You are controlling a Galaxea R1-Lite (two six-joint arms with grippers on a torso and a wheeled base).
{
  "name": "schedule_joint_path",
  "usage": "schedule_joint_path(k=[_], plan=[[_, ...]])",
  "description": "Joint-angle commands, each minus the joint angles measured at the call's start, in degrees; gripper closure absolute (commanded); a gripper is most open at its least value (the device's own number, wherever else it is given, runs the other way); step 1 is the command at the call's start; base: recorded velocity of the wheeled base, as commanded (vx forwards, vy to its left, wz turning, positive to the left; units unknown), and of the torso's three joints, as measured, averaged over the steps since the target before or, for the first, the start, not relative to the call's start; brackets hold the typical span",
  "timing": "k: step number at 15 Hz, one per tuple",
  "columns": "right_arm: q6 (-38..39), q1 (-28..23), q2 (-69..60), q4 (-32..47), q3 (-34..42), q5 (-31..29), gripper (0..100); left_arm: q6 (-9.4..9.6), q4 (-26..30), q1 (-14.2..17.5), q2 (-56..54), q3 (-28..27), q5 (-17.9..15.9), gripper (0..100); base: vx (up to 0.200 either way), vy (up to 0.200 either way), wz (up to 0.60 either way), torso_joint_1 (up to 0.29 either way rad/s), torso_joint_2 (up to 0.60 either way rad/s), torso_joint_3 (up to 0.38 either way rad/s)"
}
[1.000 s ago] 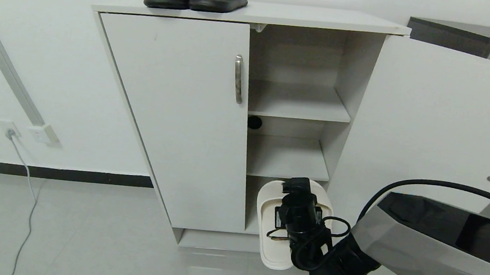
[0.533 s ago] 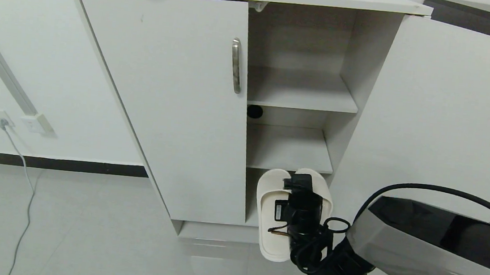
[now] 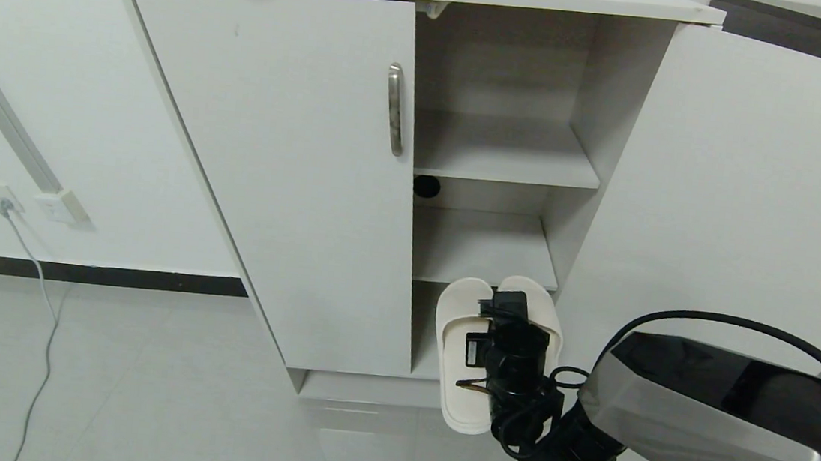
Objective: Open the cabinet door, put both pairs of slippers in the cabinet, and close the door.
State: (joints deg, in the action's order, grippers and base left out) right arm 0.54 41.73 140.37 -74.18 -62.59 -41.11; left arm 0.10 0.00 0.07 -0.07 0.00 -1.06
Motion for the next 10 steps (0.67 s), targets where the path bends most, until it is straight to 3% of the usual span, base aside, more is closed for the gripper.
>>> schedule_joint_path(k=[1, 9, 10], plan=[[-0.01, 0.02, -0.01, 0.00, -0.08, -0.03, 100, -0.01, 0.00, 0.01, 0.07, 0.00, 0.01, 100, 0.200, 0.000, 0.00, 0.002, 0.00, 0.002], [0.17, 0.02, 0.07, 0.09, -0.26, 0.06, 100, -0.01, 0.00, 0.01, 0.07, 0.00, 0.09, 100, 0.200, 0.000, 0.00, 0.004, 0.00, 0.001], [0.25, -0.33, 0.07, 0.09, -0.34, 0.15, 100, -0.10, 0.00, 0.01, 0.07, 0.00, 0.09, 100, 0.000, 0.000, 0.00, 0.000, 0.00, 0.000]])
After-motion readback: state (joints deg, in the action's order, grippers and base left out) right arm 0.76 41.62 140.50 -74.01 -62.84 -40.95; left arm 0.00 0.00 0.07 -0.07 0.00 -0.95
